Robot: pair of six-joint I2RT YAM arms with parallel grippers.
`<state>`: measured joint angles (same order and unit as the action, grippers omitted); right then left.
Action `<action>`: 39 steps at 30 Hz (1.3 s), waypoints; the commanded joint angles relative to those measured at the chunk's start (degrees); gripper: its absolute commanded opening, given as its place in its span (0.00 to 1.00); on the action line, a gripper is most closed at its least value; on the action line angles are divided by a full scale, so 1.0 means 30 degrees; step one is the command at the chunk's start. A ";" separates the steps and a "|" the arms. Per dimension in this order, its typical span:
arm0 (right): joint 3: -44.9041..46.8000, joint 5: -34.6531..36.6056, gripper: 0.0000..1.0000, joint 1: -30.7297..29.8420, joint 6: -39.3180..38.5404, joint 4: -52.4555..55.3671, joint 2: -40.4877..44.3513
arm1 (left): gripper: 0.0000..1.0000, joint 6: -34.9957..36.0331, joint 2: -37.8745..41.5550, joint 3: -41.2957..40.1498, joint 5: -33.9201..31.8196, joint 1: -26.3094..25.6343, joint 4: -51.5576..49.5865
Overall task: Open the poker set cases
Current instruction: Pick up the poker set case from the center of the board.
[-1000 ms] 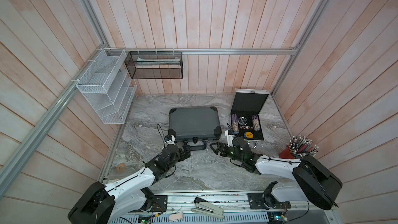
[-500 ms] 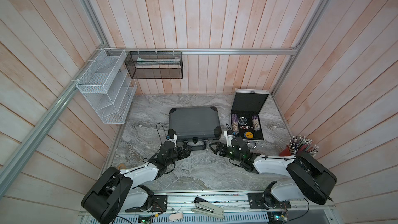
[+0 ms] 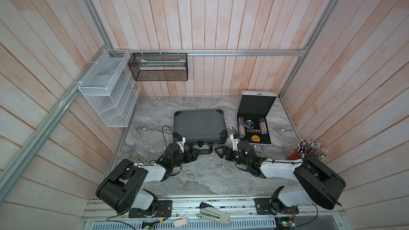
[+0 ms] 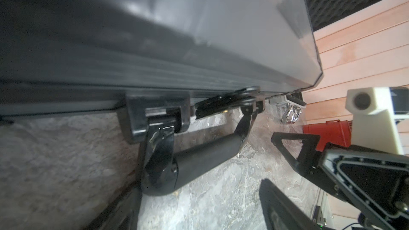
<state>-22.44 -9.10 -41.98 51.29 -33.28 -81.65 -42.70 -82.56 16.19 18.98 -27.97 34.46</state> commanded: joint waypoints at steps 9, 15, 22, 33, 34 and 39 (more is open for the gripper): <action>-0.0213 -0.0012 0.91 -0.0151 0.0437 -0.0430 -0.0143 | 0.79 -0.0806 -0.0119 -0.0001 0.0901 0.0181 0.2022; 0.0019 -0.0281 0.89 -0.0428 0.1492 -0.2257 -0.1084 | 0.74 -0.1374 0.0330 -0.0220 0.1073 0.0181 0.2425; 0.0038 -0.0278 0.79 -0.0852 0.4006 -0.5685 -0.3595 | 0.74 -0.1266 0.0584 -0.0200 0.0850 0.0182 0.1727; -0.0794 0.0160 0.68 -0.1506 0.7180 -1.0230 -0.7114 | 0.73 -0.1383 -0.0001 -0.0057 0.0798 0.0181 0.1827; -0.0815 0.0149 0.67 -0.1506 0.7425 -1.0666 -0.7406 | 0.73 -0.1332 -0.0014 0.0018 0.0819 0.0181 0.1730; -0.1266 -0.0213 0.59 -0.1504 0.8458 -1.2140 -0.8706 | 0.73 -0.1352 0.0186 0.0069 0.0793 0.0182 0.1609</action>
<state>-23.94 -9.82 -46.85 73.43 -64.60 -105.78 -46.78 -82.17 15.84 20.53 -27.38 37.93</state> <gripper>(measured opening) 0.598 0.735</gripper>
